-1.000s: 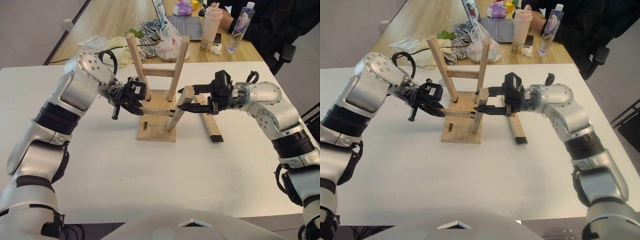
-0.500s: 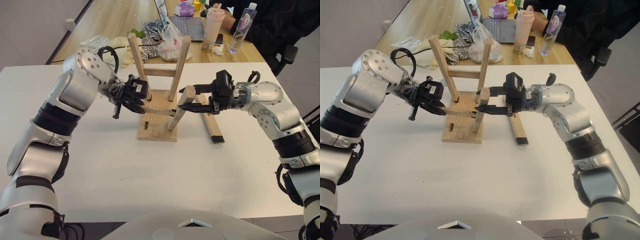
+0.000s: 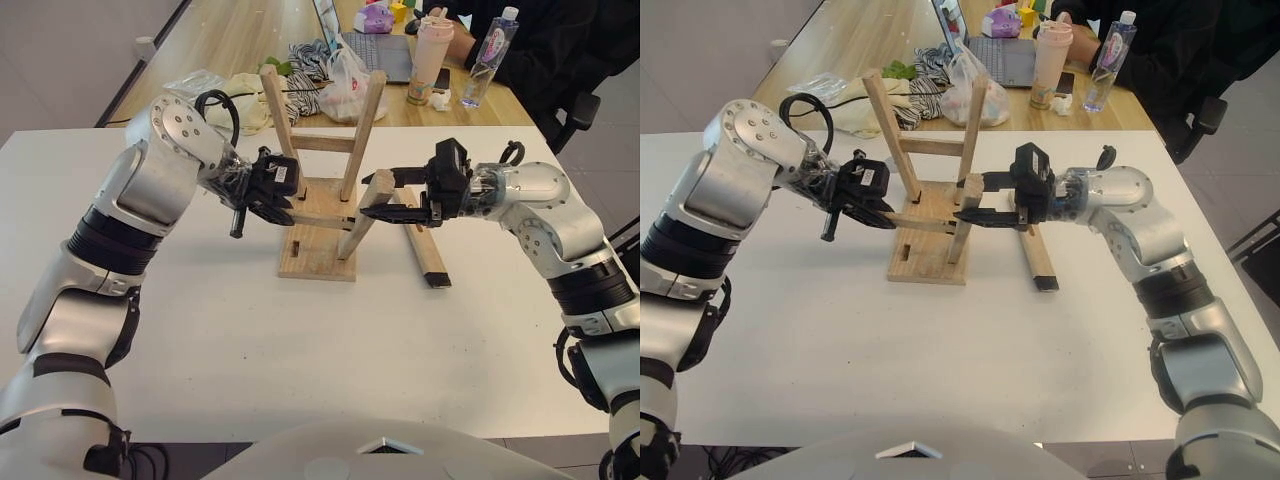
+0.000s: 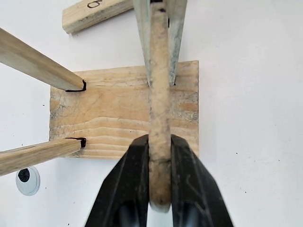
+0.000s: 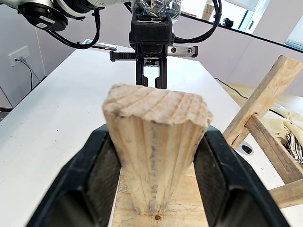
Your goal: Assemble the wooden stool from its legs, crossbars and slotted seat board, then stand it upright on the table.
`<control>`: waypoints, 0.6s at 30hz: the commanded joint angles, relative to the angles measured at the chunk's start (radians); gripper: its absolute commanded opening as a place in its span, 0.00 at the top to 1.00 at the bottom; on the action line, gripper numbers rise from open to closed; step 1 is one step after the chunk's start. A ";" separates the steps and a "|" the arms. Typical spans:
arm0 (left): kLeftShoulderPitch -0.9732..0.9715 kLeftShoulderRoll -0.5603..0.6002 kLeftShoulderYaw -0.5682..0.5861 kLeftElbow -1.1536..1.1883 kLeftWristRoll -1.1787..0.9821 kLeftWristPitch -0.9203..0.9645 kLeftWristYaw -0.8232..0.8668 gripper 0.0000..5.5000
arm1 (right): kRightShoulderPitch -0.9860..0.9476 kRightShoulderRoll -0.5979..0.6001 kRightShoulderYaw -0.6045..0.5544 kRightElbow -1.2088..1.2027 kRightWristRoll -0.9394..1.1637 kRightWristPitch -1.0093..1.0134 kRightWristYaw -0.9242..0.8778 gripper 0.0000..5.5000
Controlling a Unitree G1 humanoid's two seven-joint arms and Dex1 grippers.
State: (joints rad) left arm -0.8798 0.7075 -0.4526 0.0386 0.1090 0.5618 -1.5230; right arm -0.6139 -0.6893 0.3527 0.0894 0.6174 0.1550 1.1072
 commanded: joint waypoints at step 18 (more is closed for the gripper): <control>-0.049 -0.365 0.001 0.288 -0.054 -0.496 0.113 0.93 | 0.112 0.063 0.211 0.039 -0.194 0.077 0.038 0.63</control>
State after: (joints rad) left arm -0.8731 0.6075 -0.3916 0.2894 0.1082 0.2498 -1.5143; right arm -0.6142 -0.7177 0.3523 0.1080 0.6224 0.1549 1.1002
